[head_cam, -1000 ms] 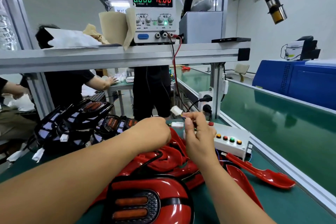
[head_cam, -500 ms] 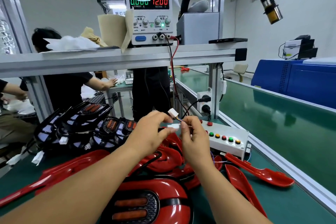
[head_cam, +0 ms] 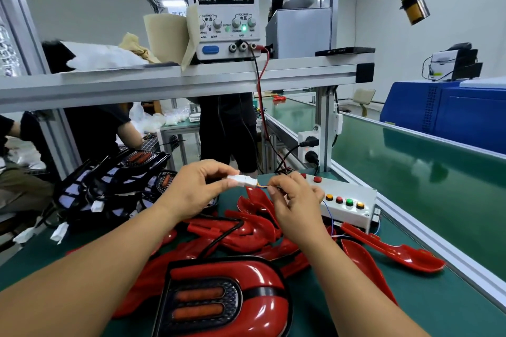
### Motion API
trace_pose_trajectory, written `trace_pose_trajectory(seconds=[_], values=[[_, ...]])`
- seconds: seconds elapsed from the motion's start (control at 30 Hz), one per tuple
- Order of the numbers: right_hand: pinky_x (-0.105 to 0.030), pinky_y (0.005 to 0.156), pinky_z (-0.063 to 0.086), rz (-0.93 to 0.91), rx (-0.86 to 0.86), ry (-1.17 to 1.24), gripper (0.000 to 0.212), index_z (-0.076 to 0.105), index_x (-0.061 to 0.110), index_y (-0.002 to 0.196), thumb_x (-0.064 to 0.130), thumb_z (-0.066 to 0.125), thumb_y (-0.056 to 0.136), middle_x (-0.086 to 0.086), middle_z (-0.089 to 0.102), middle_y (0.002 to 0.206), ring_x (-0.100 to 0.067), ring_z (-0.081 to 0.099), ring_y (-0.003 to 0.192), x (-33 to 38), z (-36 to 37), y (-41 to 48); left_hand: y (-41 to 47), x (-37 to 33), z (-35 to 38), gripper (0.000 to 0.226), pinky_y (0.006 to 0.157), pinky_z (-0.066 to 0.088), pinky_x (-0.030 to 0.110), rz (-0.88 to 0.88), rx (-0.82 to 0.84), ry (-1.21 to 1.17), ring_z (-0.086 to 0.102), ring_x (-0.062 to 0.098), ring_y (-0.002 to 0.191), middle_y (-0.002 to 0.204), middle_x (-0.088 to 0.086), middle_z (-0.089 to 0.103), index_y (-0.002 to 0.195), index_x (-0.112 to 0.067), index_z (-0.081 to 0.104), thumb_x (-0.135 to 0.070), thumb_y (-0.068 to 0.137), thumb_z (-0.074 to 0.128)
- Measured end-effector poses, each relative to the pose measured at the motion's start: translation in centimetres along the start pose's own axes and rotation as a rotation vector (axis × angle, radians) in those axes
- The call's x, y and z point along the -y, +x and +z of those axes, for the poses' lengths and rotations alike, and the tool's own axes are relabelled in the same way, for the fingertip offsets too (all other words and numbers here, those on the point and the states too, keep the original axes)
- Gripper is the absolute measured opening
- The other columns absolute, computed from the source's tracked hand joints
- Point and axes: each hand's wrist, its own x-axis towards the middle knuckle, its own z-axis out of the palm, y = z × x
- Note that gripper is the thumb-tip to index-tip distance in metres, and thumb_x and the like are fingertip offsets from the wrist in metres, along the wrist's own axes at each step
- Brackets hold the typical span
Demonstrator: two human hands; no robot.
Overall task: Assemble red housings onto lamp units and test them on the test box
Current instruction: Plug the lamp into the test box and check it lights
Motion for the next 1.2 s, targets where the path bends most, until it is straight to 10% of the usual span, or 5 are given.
trace_pose_trajectory(seconds=[0.77, 0.93, 1.2], values=[[-0.031, 0.095, 0.020, 0.009, 0.058, 0.005, 0.022, 0.054, 0.036, 0.079, 0.023, 0.058, 0.096, 0.020, 0.052, 0.078, 0.005, 0.046, 0.081, -0.2, 0.9, -0.2, -1.2, -0.1, 1.9, 0.017, 0.082, 0.048, 0.016, 0.076, -0.039, 0.157, 0.066, 0.005, 0.088, 0.090, -0.006, 0.073, 0.095, -0.018, 0.079, -0.019, 0.078, 0.080], [-0.041, 0.105, 0.006, 0.117, 0.172, -0.525, 0.029, 0.066, 0.036, 0.112, 0.044, 0.041, 0.099, 0.015, 0.061, 0.112, -0.010, 0.052, 0.112, -1.6, 1.3, -0.7, -3.5, 1.6, 0.0, 0.044, 0.103, 0.032, 0.017, -0.072, -0.038, 0.303, 0.048, 0.002, 0.122, 0.128, -0.015, 0.055, 0.134, -0.029, 0.059, -0.019, 0.092, 0.066], [-0.053, 0.115, -0.001, 0.200, 0.467, -0.646, 0.070, 0.029, 0.024, 0.150, 0.058, 0.040, 0.090, 0.004, 0.021, 0.161, -0.015, 0.010, 0.149, -3.3, 2.1, 0.9, -13.8, 4.0, -3.0, 0.040, 0.081, 0.053, 0.028, -0.394, -0.096, -0.068, 0.068, -0.003, 0.085, 0.096, -0.023, 0.073, 0.091, -0.058, 0.070, -0.021, 0.097, 0.057]])
